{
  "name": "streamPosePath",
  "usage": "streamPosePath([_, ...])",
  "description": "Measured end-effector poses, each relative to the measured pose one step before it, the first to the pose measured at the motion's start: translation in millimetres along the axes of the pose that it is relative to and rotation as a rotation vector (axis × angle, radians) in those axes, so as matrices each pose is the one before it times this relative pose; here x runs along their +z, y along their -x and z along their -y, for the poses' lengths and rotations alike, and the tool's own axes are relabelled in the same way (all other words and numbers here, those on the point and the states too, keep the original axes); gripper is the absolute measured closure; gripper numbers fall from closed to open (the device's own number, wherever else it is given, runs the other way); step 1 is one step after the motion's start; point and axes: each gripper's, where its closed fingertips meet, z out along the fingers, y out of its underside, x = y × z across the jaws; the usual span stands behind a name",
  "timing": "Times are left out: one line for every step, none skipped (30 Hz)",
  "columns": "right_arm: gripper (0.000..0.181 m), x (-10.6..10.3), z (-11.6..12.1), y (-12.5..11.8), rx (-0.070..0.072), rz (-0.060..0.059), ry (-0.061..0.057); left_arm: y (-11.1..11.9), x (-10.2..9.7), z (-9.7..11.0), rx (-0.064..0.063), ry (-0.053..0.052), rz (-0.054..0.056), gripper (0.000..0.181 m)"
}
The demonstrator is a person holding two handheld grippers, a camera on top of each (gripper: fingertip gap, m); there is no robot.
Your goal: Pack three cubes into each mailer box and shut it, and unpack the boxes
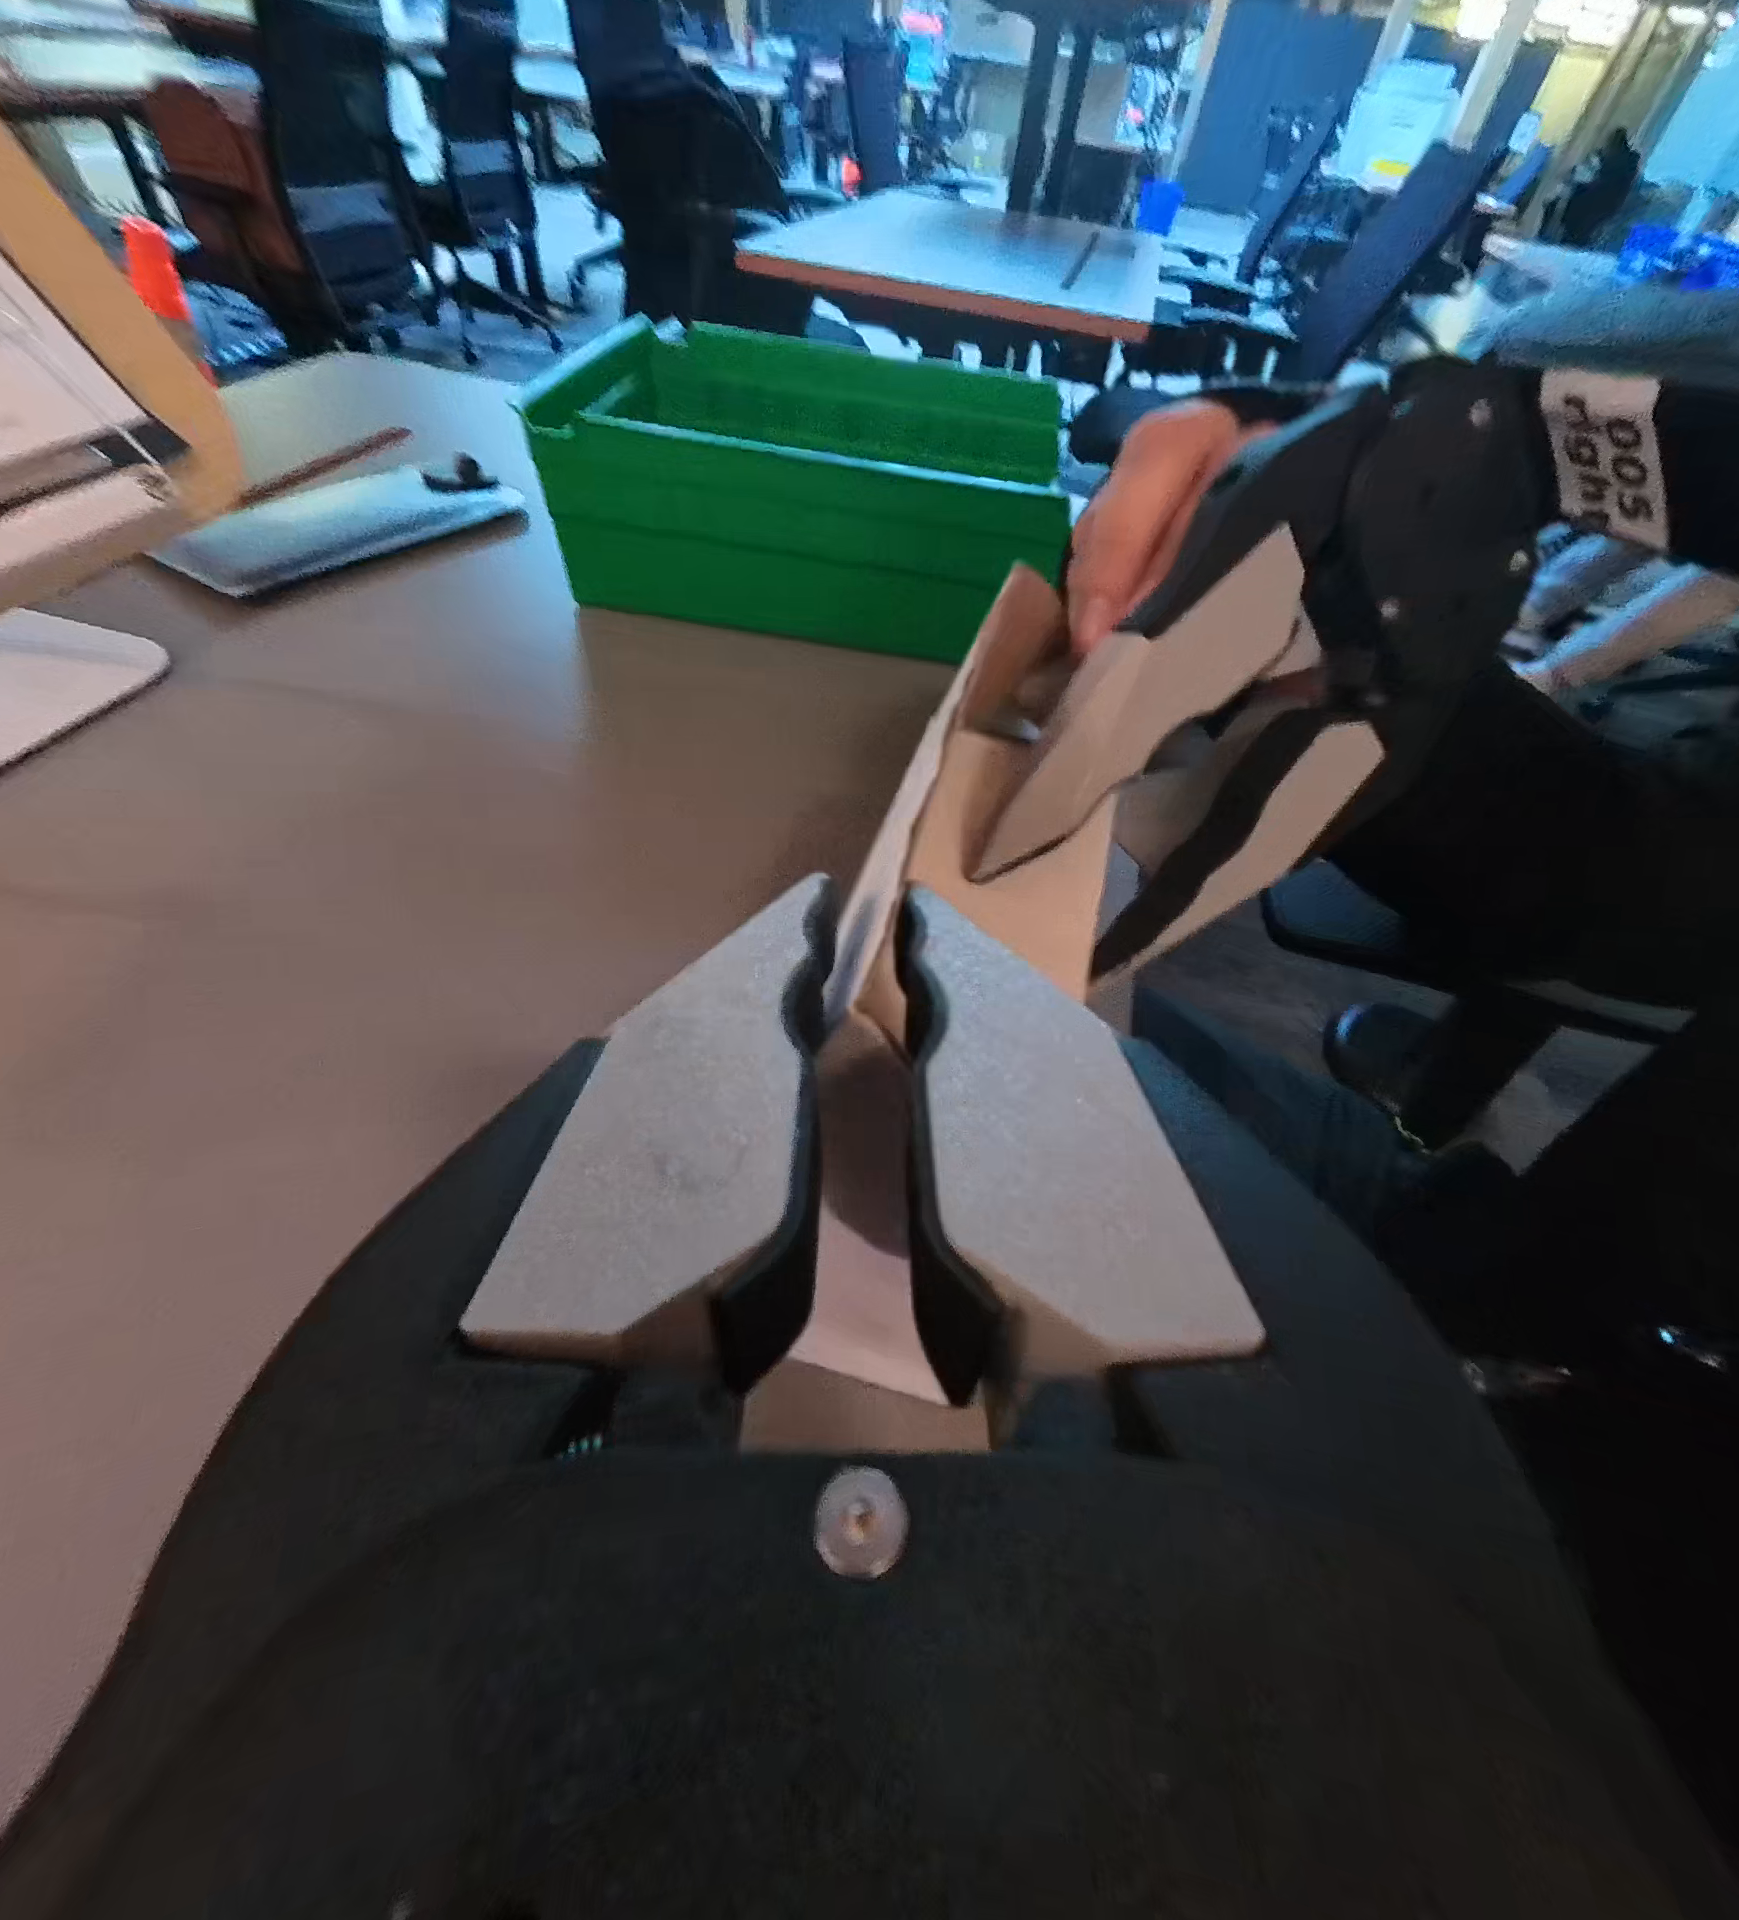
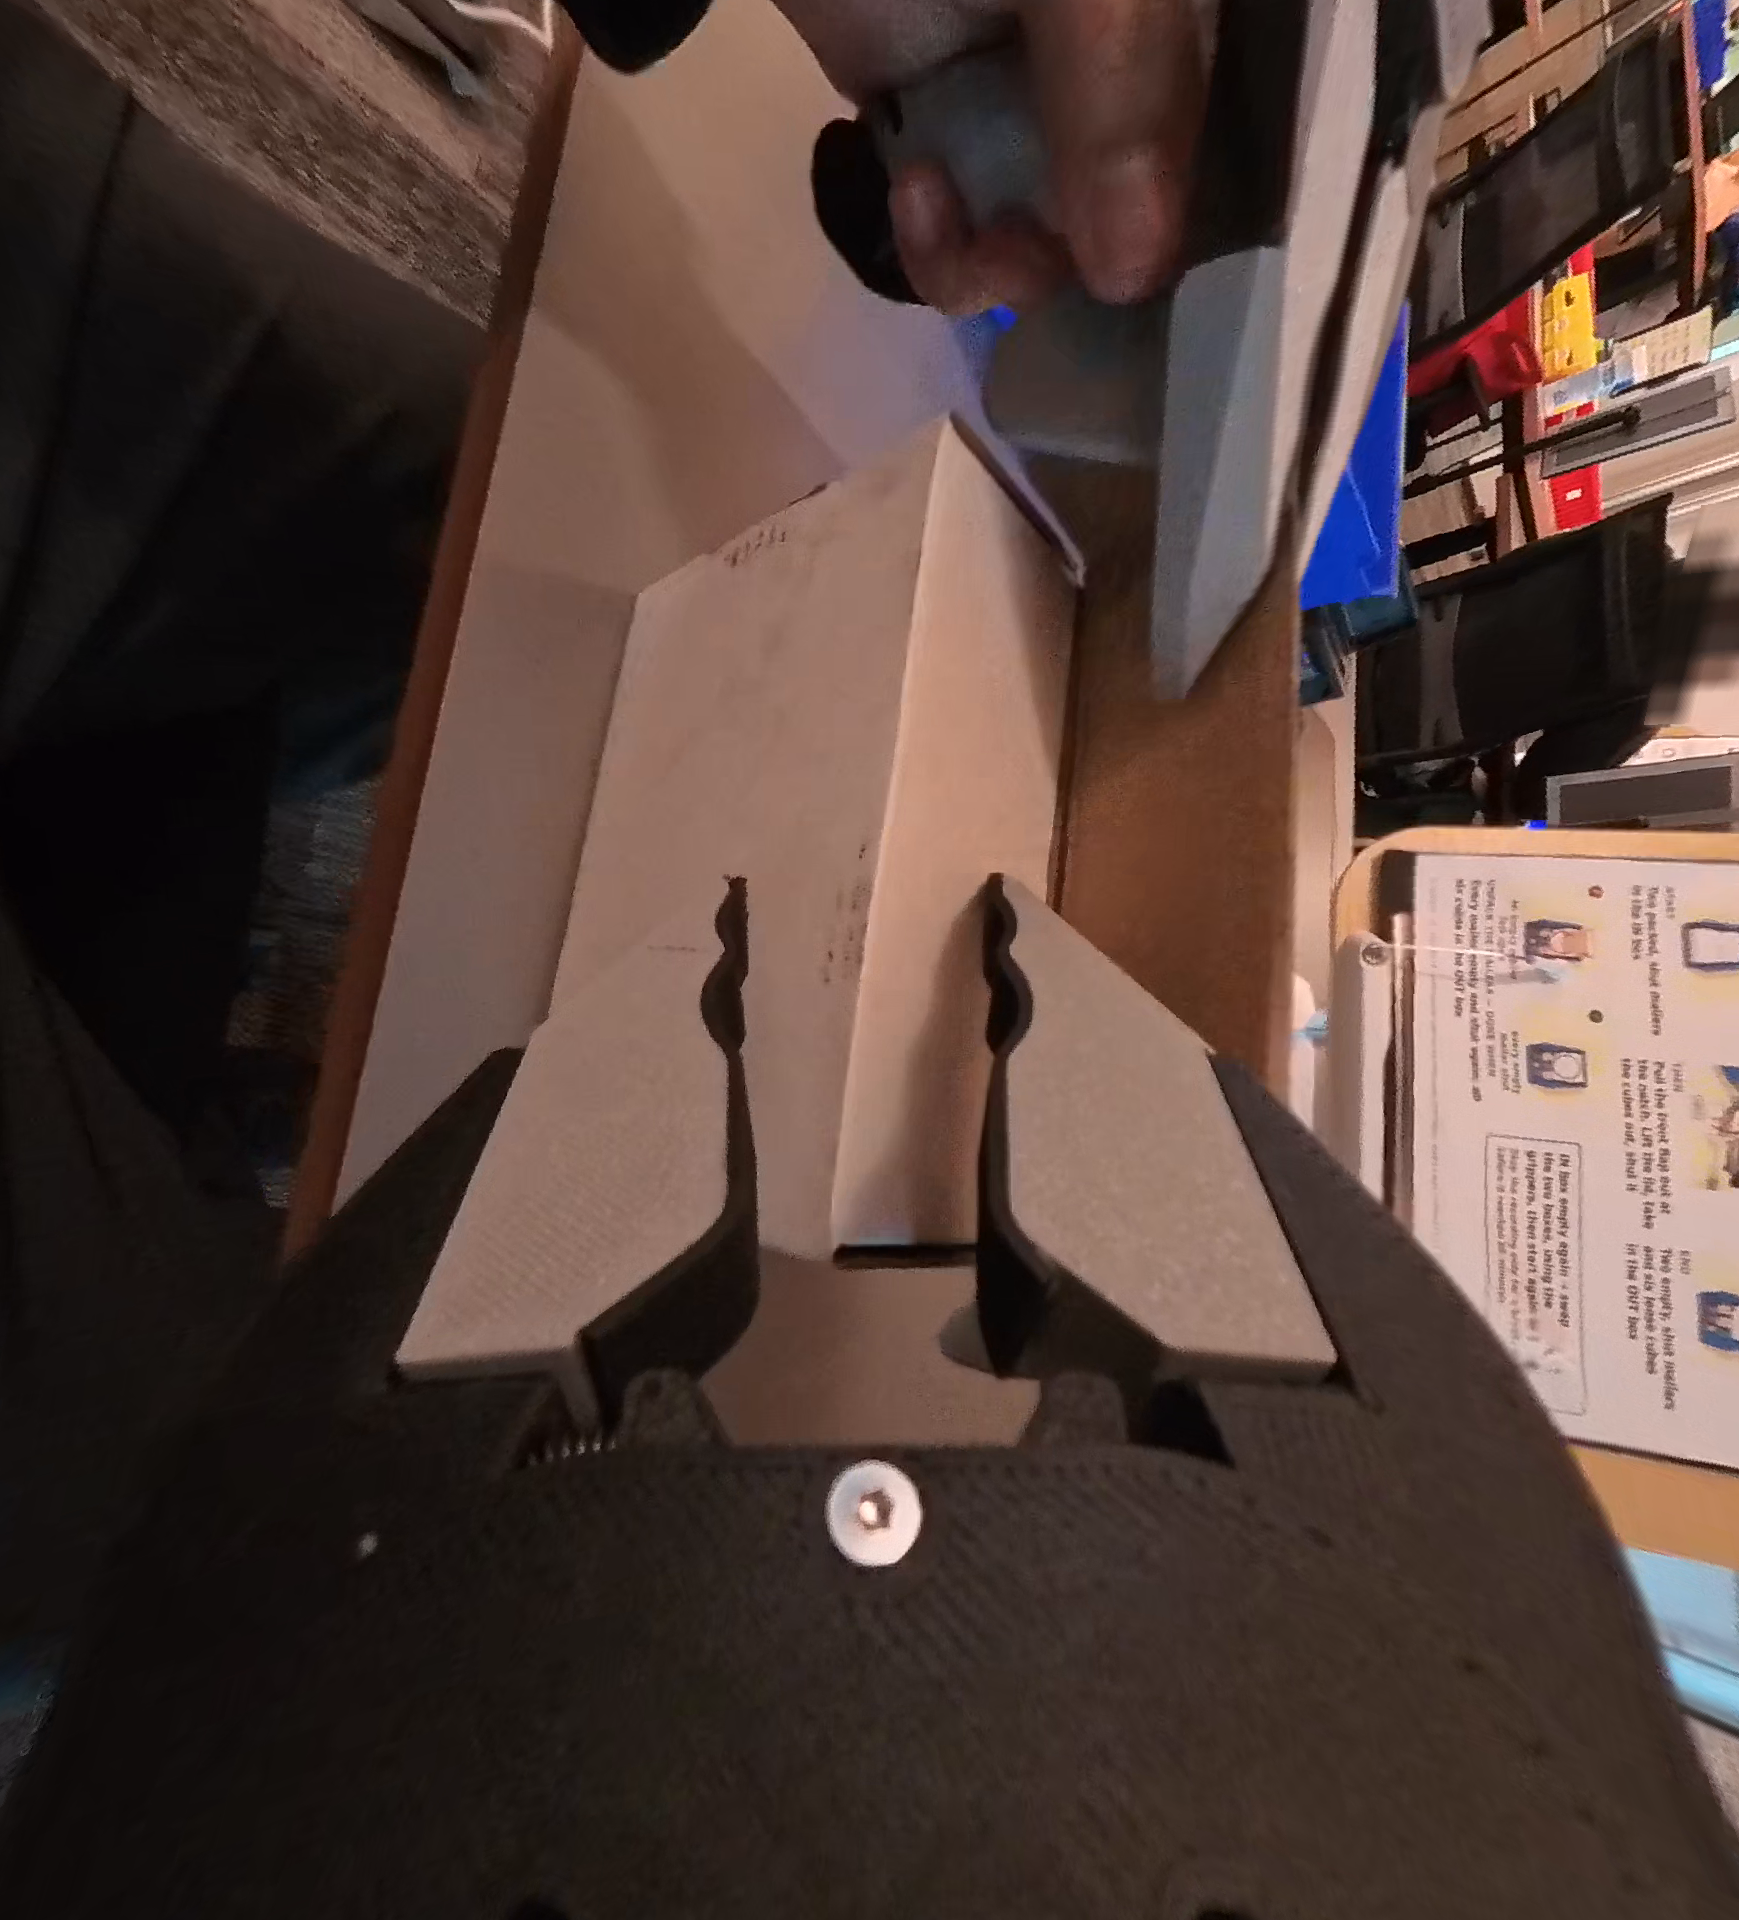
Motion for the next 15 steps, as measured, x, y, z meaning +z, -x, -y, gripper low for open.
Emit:
streamPosePath([0.138,0.23,1.30,0.30,-0.0132,-0.0052,0.0057,1.93,-2.01,1.82,-0.0009,-0.0089,0.0128,0.175])
streamPosePath([0.139,0.68,-0.06,-0.38,-0.0162,-0.0098,0.0171,1.98,-0.73,0.04,-0.0117,0.0018,0.0106,0.175])
streamPosePath([0.139,0.49,-0.36,-0.19,-0.0185,-0.0098,0.0200,2.21,-0.42,0.46,-0.0160,-0.0056,0.0113,0.176])
streamPosePath([0.140,-0.19,0.80,0.34,-0.0161,-0.0057,0.0120,3.68,-0.40,1.00,-0.0136,-0.0108,0.0214,0.176])
streamPosePath([0.141,-1.28,2.15,0.61,-0.0121,-0.0024,0.0015,6.22,-1.00,0.51,-0.0041,-0.0064,0.0376,0.177])
streamPosePath([0.143,-2.07,2.47,0.62,-0.0085,-0.0012,-0.0019,4.43,-1.58,1.34,0.0018,-0.0090,0.0260,0.177])
streamPosePath([0.144,-2.62,2.29,0.46,-0.0048,0.0012,-0.0015,2.22,-2.10,2.79,-0.0026,-0.0176,0.0118,0.177])
streamPosePath([0.144,-2.95,2.21,1.21,-0.0010,0.0069,-0.0023,1.66,-2.58,3.55,-0.0023,-0.0210,0.0096,0.178])
streamPosePath([0.145,-2.94,2.52,2.73,0.0047,0.0179,-0.0046,1.61,-2.65,3.83,-0.0015,-0.0213,0.0107,0.178])
streamPosePath([0.145,-2.98,2.79,4.41,0.0111,0.0296,-0.0080,0.39,-2.22,3.48,-0.0022,-0.0165,0.0016,0.178])
streamPosePath([0.143,-2.71,2.65,5.05,0.0126,0.0328,-0.0082,-0.38,-1.86,2.54,-0.0044,-0.0106,-0.0041,0.177])
streamPosePath([0.144,-2.22,2.02,3.86,0.0084,0.0243,-0.0059,-0.03,-1.55,2.49,-0.0013,-0.0110,0.0016,0.177])
streamPosePath([0.146,-1.84,1.84,3.46,0.0033,0.0204,-0.0070,0.30,-1.33,1.96,0.0041,-0.0093,0.0048,0.177])
streamPosePath([0.150,-1.28,1.75,4.75,0.0014,0.0272,-0.0087,-0.32,-0.91,1.34,0.0032,-0.0048,0.0011,0.177])
streamPosePath([0.154,-0.71,1.69,5.94,0.0018,0.0340,-0.0090,-0.74,-0.71,1.54,0.0014,-0.0059,-0.0023,0.177])
